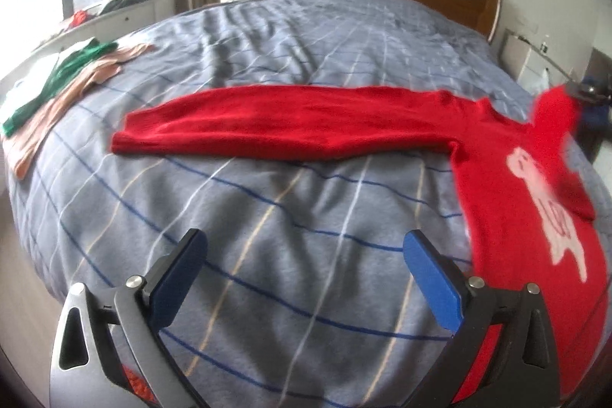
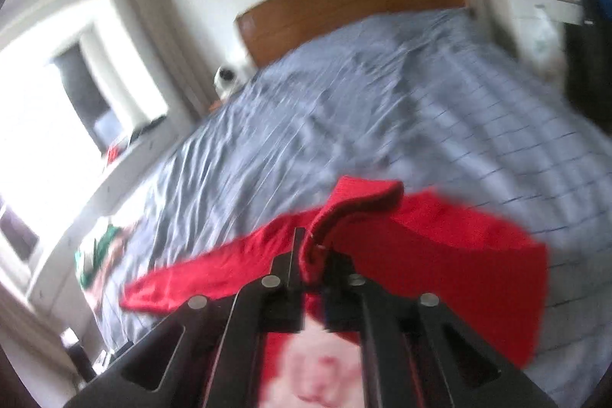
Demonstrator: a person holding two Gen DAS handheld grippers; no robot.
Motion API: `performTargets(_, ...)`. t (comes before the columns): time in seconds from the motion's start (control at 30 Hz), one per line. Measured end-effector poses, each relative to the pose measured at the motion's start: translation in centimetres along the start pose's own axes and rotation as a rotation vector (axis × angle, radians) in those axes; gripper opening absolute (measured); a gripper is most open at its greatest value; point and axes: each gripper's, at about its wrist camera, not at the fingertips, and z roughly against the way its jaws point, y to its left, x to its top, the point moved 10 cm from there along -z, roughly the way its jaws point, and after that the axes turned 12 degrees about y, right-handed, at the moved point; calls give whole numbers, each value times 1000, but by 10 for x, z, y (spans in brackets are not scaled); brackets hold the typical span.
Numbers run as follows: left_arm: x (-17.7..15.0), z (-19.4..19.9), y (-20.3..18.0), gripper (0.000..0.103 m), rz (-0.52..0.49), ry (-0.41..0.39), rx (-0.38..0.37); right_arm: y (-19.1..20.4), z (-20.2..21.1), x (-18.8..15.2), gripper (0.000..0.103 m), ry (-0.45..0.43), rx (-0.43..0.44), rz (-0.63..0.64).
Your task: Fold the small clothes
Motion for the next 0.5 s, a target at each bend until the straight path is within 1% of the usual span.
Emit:
performTargets(0.03, 0, 0, 0, 102, -6, -1, 3, 11, -19, -11, 66, 48, 35, 1)
performTargets(0.07, -1, 1, -1, 102, -17, -4, 6, 21, -31, -23, 71, 69, 80, -3)
performTargets(0.1, -2, 1, -2, 102, -26, -6, 9, 28, -39, -36, 71, 85, 120, -5)
performTargets(0.17, -3, 1, -6, 102, -57, -8, 18, 30, -43, -67, 71, 121, 161, -4)
performTargets(0.2, -4, 0, -10, 102, -76, -5, 22, 28, -41, -78, 71, 130, 168, -4)
performTargets(0.23, -5, -1, -13, 102, -89, -1, 21, 22, -36, -96, 71, 135, 167, 0)
performTargets(0.27, -6, -3, -16, 102, -102, 5, 18, 15, -31, -107, 71, 137, 156, 4)
performTargets(0.3, -6, -4, -18, 102, -111, 9, 18, 7, -25, -119, 71, 137, 138, 10)
performTargets(0.4, -5, -4, -24, 102, -123, 0, 27, -40, 9, -158, 71, 117, 28, 16)
performTargets(0.43, -4, -3, -25, 102, -121, -6, 25, -52, 19, -164, 71, 106, -1, 9)
performTargets(0.5, -3, -3, -30, 102, -115, -10, 5, -95, 52, -183, 71, 68, -91, -42)
